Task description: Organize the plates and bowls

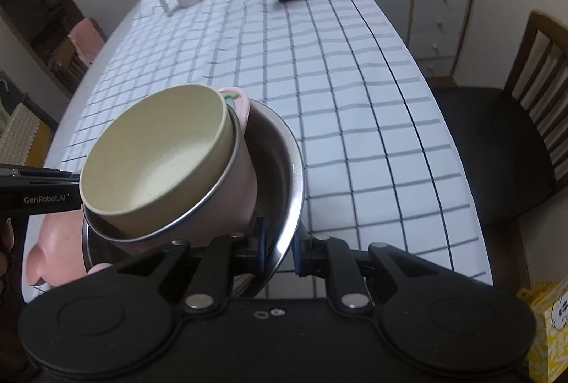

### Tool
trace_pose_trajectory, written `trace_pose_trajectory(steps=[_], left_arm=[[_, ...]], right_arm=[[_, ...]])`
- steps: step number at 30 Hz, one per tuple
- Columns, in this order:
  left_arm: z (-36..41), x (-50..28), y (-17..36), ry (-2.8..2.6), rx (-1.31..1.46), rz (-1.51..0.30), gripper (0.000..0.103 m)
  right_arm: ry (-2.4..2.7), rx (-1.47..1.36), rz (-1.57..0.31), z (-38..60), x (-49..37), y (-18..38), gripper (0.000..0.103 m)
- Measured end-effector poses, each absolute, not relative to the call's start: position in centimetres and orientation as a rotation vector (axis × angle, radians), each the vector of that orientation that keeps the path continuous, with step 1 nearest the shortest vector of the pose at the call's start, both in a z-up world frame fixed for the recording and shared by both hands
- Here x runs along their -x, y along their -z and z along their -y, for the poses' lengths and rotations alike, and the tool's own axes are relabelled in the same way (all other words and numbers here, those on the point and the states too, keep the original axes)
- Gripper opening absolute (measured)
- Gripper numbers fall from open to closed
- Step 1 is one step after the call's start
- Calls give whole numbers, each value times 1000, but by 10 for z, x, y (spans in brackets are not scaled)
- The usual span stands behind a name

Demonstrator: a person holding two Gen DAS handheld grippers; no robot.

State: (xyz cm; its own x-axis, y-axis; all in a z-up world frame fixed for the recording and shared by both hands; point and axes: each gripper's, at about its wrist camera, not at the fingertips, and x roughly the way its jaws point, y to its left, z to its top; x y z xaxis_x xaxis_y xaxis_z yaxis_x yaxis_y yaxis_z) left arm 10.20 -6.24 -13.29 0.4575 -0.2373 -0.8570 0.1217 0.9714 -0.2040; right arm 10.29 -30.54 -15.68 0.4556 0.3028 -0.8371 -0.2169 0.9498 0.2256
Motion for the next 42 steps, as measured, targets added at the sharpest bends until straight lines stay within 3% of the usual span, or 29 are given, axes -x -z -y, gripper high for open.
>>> trace_pose_trajectory(steps=[21, 42], left_arm=[[-53, -41, 86, -26, 181, -968, 13], [-105, -6, 143, -141, 245, -1041, 13]], right_arm=[[-555, 6, -967, 191, -106, 118, 15], [-644, 88, -1056, 114, -93, 165, 15]])
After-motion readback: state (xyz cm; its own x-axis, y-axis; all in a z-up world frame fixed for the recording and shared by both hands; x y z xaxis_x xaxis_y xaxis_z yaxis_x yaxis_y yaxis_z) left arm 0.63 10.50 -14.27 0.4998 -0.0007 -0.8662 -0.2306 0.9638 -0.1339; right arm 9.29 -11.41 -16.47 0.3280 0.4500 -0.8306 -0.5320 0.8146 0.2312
